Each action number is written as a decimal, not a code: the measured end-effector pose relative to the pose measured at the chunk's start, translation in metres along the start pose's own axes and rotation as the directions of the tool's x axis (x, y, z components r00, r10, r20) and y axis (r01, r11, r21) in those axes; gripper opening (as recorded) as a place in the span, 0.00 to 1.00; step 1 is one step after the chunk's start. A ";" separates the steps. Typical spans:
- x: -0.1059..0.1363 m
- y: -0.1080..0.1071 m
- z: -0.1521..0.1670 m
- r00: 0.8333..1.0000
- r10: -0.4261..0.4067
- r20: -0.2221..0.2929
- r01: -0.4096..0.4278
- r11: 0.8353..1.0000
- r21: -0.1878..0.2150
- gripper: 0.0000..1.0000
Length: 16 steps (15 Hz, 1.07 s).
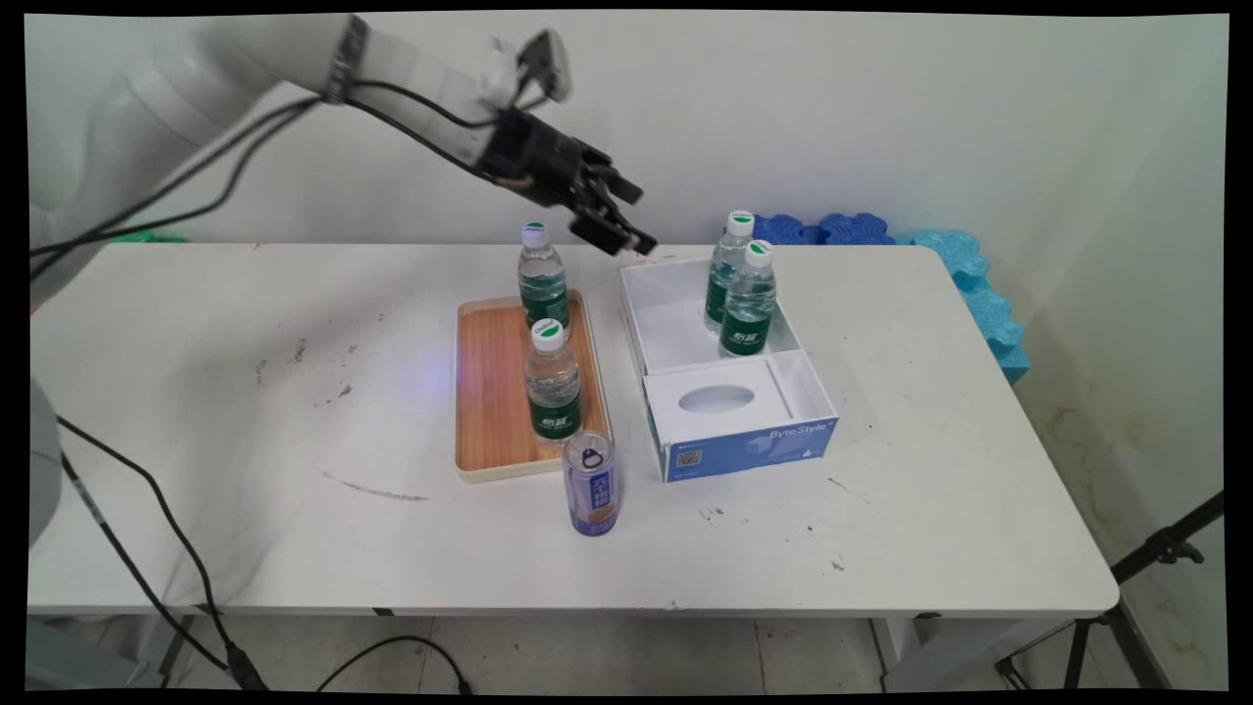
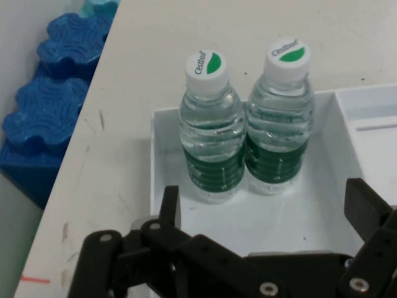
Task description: Pick up the green bottle from the white box
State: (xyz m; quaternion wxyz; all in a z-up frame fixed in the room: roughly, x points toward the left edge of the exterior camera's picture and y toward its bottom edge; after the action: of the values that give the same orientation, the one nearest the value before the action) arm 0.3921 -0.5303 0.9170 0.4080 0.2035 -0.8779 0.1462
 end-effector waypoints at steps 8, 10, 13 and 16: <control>-0.002 -0.015 0.075 1.000 0.008 -0.007 -0.008 1.000 0.015 1.00; -0.003 -0.019 0.091 1.000 0.005 -0.010 -0.005 1.000 0.017 1.00; -0.005 -0.022 0.108 1.000 0.000 -0.014 0.000 1.000 0.016 1.00; -0.008 -0.024 0.124 1.000 -0.005 -0.019 0.005 1.000 0.010 1.00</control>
State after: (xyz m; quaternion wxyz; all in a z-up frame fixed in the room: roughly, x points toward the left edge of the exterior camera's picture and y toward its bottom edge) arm 0.3268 -0.6016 0.8362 0.4158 0.2064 -0.8727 0.1516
